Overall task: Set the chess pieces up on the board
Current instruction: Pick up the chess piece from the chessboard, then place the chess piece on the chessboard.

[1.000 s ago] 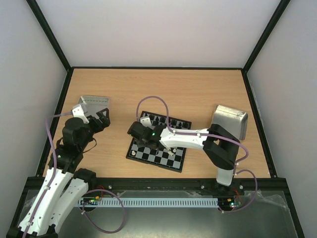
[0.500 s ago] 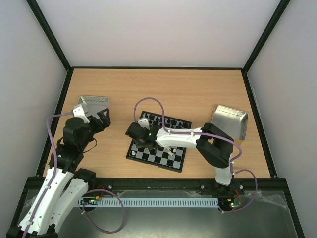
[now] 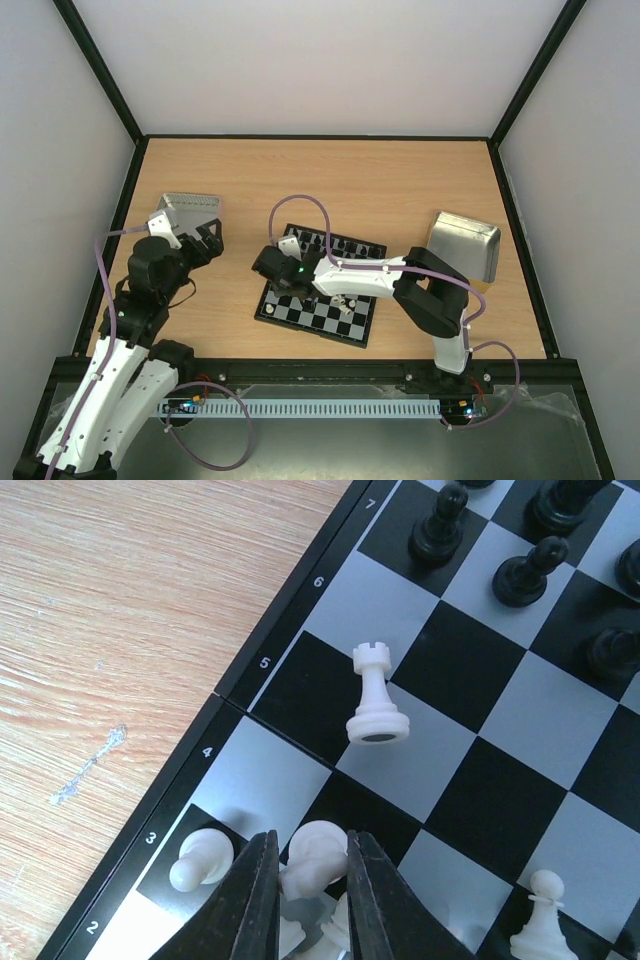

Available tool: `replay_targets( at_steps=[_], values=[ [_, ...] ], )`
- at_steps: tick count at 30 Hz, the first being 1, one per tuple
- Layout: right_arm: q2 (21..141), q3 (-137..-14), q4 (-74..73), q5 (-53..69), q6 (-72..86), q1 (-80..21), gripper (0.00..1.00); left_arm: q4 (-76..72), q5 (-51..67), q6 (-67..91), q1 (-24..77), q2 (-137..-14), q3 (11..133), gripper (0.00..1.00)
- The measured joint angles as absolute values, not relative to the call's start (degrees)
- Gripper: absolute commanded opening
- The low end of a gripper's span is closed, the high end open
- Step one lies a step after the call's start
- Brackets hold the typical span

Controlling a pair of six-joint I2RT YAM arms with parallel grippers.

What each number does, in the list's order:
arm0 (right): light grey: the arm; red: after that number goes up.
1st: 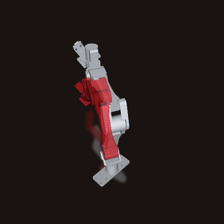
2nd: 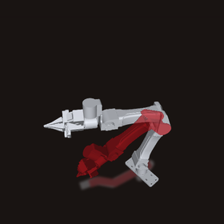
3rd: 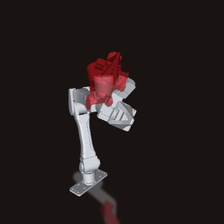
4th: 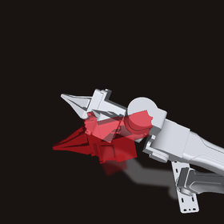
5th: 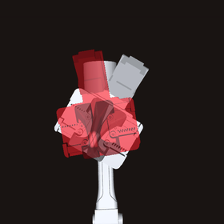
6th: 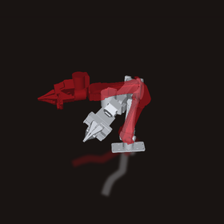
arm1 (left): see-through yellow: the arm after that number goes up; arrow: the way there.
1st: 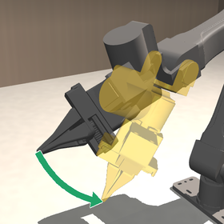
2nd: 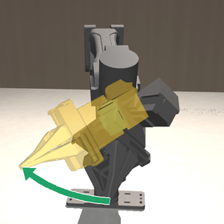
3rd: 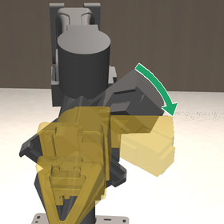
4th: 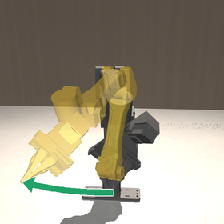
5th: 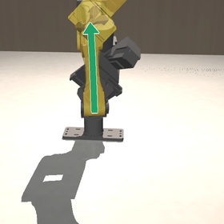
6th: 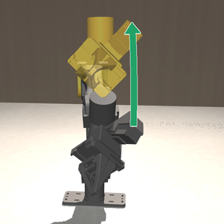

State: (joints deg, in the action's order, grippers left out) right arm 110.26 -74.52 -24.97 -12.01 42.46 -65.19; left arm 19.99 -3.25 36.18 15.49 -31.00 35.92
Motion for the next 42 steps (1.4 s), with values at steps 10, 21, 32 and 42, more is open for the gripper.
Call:
replay_targets(
  at_steps=[10, 21, 32, 42],
  values=[
    [102.41, -73.1, -24.8, -13.19, 43.05, -65.19, 0.16, 19.99, -3.2, 35.94, 15.49, -31.03, 35.92, 1.0],
    [86.8, -64.31, -24.14, -15.31, 46.87, -65.19, 0.16, 20.03, -1.87, 33.36, 15.49, -31.29, 37.52, 1.0],
    [77.01, -52.29, -23.03, -9.78, 52.23, -65.39, 0.16, 21.82, 5.98, 33.87, 15.49, -31.05, 38.48, 1.0],
    [80.25, -50.22, -15.73, 0.32, 53.52, -66.94, 0.16, 24.05, 11.14, 35.38, 15.49, -31.66, 38.48, 1.0]
  ],
)
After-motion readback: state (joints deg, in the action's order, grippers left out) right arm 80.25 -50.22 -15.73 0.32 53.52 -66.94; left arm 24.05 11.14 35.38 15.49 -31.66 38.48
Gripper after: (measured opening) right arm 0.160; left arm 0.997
